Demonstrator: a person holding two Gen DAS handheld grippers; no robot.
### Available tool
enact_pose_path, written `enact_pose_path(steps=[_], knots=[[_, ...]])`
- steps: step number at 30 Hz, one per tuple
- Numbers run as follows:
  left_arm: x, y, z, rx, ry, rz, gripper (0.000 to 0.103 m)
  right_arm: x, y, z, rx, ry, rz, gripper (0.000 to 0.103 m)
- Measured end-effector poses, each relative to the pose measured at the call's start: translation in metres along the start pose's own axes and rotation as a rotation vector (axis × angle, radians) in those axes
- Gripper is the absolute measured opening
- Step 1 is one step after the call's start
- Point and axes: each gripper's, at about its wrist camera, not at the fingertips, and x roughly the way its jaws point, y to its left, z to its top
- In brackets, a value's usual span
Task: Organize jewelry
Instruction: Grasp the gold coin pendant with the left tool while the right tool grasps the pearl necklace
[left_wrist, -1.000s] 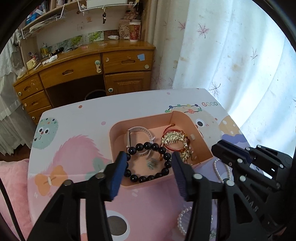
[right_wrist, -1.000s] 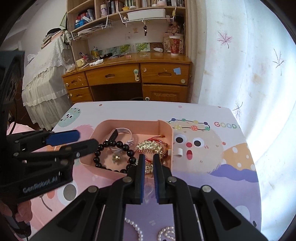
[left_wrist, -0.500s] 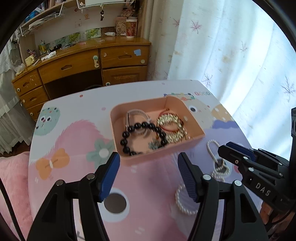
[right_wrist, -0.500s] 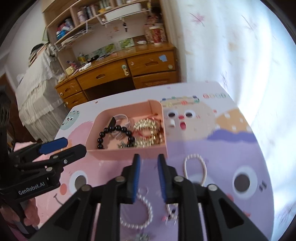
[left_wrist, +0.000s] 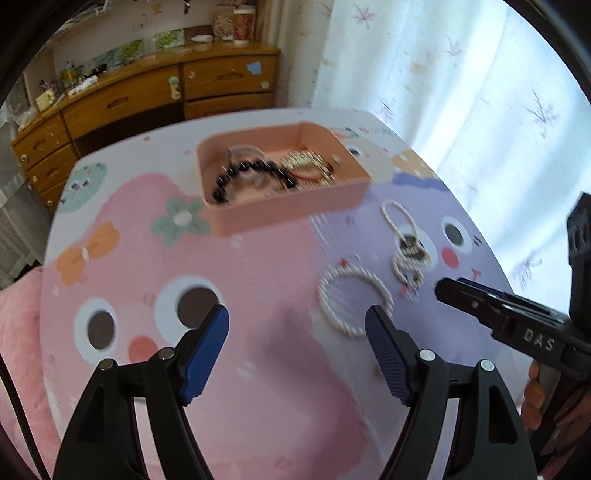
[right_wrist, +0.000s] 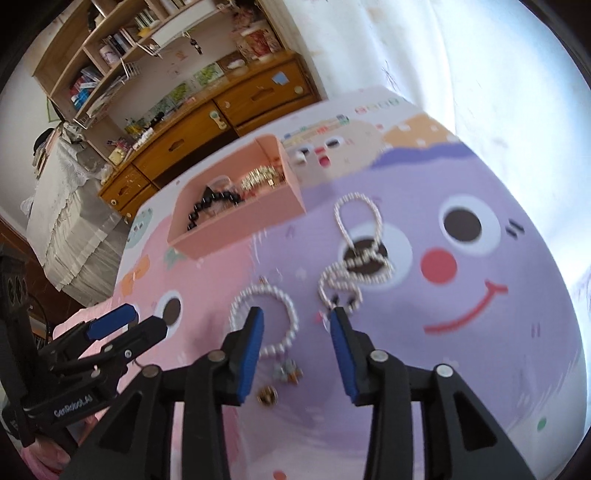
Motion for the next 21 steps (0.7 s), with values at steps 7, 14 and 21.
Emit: enact_pose_path(steps=[7,14,21], knots=[[0.005,-0.025,-0.031,0.035,0.016,-0.083,0.075,0.005,-0.011,-0.002,-0.061,0.036,-0.082,0.060],[0.015,-0.056,-0.050,0.050,0.007,-0.085,0.075,0.025,-0.019,0.018,-0.219,0.072,-0.164,0.063],[0.025,-0.078,-0.058,0.066,-0.010,-0.020,0.071,0.046,-0.022,0.020,-0.469,0.132,-0.207,0.063]])
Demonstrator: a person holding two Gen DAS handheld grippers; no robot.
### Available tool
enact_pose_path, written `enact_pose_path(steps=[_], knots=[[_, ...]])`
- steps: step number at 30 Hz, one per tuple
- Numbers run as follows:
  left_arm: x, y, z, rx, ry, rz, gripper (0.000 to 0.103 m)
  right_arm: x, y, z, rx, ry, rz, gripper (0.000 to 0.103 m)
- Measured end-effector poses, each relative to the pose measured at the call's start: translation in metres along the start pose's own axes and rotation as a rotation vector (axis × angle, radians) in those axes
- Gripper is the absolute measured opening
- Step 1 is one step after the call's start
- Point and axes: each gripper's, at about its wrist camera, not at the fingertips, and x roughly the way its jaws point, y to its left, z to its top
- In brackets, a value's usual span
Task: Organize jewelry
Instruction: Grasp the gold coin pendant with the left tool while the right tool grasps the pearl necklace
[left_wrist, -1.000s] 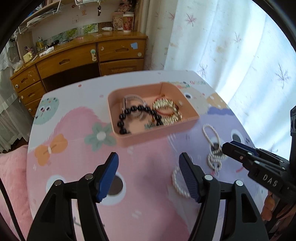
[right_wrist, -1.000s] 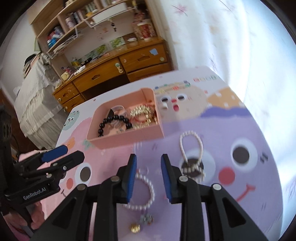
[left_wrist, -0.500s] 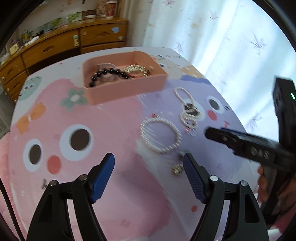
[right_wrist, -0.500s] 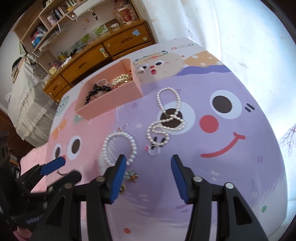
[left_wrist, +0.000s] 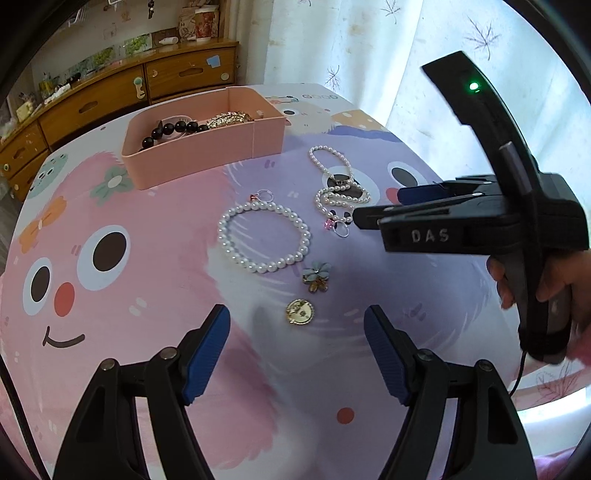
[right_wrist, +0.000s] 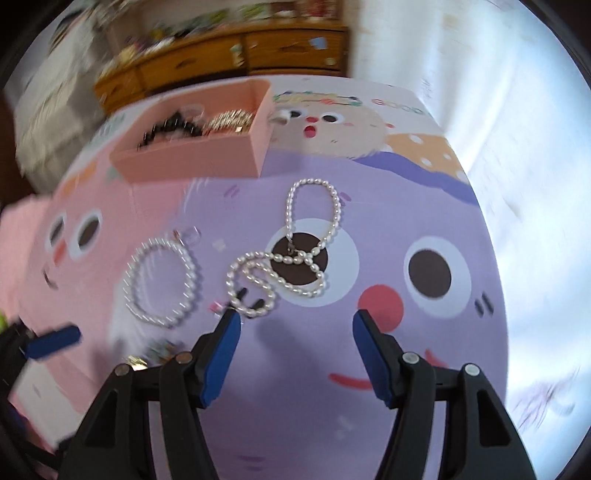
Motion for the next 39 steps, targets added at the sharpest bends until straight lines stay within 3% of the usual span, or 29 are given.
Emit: enact_pose_path(steps=[5,17,25,28,30,33,36,39], knots=[[0.010,-0.011,0.001,-0.034,0.006,0.057,0.055,0.010,-0.003,0.004,-0.125,-0.017,0.039,0.064],[0.025,-0.010,-0.001,-0.143,0.050,0.152,0.038,0.034,-0.013,0.040,-0.222,-0.083,0.134,0.079],[0.027,-0.018,-0.003,-0.131,0.042,0.213,0.036,0.037,-0.006,0.049,-0.240,-0.103,0.136,0.078],[0.029,-0.022,-0.003,-0.122,0.036,0.220,0.035,0.034,-0.001,0.048,-0.274,-0.102,0.158,0.063],[0.029,-0.023,-0.003,-0.123,0.030,0.220,0.034,0.030,0.004,0.045,-0.296,-0.108,0.176,0.044],[0.029,-0.025,-0.003,-0.132,0.023,0.224,0.030,0.028,0.009,0.042,-0.312,-0.109,0.194,0.026],[0.030,-0.028,-0.003,-0.129,0.018,0.220,0.018,0.028,0.010,0.042,-0.289,-0.099,0.196,0.024],[0.030,-0.029,-0.003,-0.136,0.008,0.222,0.017,0.027,0.009,0.043,-0.274,-0.093,0.198,0.023]])
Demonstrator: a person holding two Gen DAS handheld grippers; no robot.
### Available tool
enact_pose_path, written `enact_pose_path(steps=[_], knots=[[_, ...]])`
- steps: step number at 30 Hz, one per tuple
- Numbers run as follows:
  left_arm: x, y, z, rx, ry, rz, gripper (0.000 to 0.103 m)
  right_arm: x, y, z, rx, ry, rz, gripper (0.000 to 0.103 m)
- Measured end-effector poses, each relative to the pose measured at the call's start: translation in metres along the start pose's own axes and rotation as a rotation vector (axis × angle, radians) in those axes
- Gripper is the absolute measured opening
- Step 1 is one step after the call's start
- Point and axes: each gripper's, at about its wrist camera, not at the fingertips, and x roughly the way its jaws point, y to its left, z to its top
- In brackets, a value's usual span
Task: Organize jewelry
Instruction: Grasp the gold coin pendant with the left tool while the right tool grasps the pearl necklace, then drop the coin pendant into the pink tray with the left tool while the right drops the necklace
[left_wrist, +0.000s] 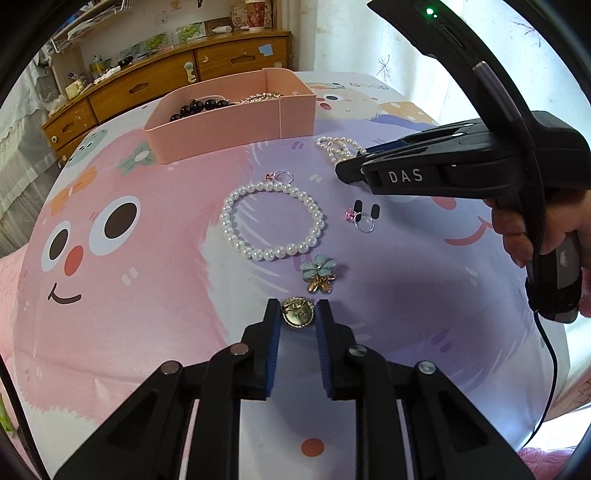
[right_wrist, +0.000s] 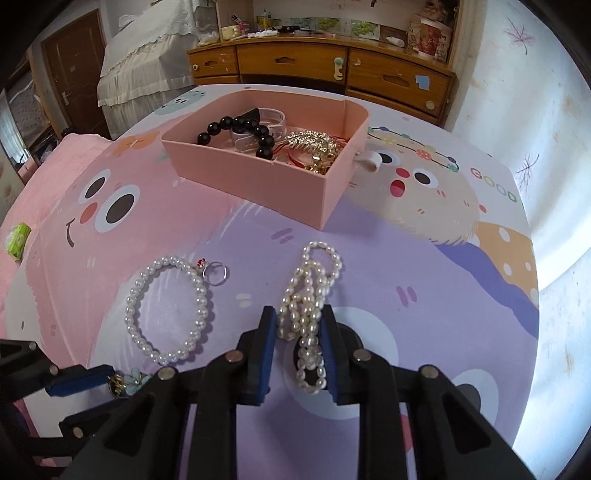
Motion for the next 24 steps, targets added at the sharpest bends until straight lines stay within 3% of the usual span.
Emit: enact_pose_path(steps=[7,8,9,13,24], knots=[[0.000,-0.001,0.000,-0.009,-0.007,0.005,0.016,-0.004,-0.014,0.000,0.122,0.001,0.068,0.020],[0.000,0.000,0.000,-0.011,-0.007,0.004,0.016,-0.007,-0.016,0.000,0.136,-0.012,0.081,0.008],[0.000,0.000,0.000,-0.013,-0.006,0.003,0.016,-0.007,-0.016,0.001,0.143,0.009,0.089,0.005],[0.000,0.001,0.000,-0.019,-0.006,0.002,0.016,-0.006,-0.015,-0.001,0.133,0.034,0.078,0.005],[-0.001,0.008,-0.001,-0.020,-0.003,-0.003,0.016,-0.028,-0.023,0.010,0.248,-0.029,0.203,0.004]])
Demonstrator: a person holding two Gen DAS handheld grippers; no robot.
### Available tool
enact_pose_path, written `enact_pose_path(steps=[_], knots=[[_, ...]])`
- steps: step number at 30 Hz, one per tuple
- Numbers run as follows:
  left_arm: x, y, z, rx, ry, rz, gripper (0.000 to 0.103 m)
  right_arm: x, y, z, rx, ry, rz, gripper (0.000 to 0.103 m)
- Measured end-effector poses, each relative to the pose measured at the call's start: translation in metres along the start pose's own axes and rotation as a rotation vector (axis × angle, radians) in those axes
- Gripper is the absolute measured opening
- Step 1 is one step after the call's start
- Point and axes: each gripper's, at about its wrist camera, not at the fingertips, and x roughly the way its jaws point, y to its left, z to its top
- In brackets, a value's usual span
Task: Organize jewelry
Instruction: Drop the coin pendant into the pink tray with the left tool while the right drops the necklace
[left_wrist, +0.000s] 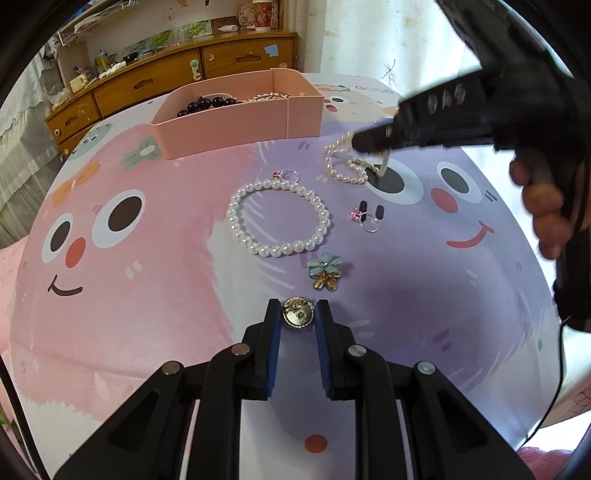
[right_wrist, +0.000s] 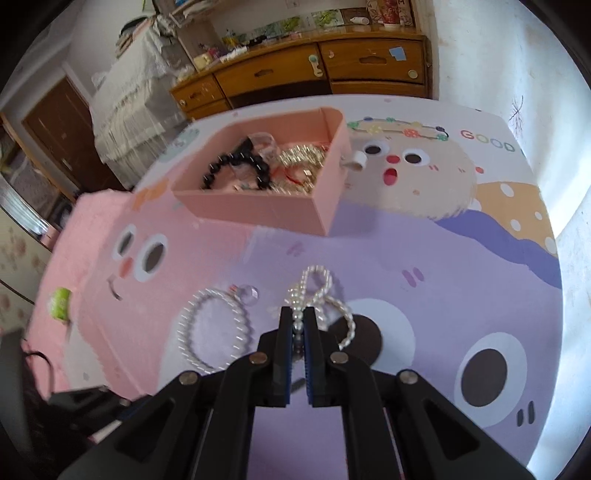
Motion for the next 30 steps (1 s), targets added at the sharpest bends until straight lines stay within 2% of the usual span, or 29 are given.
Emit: enact_pose_path(steps=[10,19,25,28,30], knots=[[-0.017,0.016,0.010,0.018,-0.033,-0.005,0.016,-0.042,0.018,0.036,0.030,-0.128,0.056,0.005],[-0.039,0.036,0.035,0.056,-0.036,-0.025,0.016,-0.077,0.036,0.074,0.025,-0.254,0.054,0.005],[-0.050,0.051,0.066,0.072,-0.031,-0.039,0.016,-0.087,0.045,0.092,0.018,-0.316,0.034,0.005],[-0.053,0.059,0.086,0.049,-0.017,-0.044,0.016,-0.086,0.046,0.100,0.031,-0.340,0.027,0.005],[-0.055,0.065,0.101,0.038,-0.037,-0.046,0.016,-0.085,0.046,0.105,0.040,-0.350,0.028,0.005]])
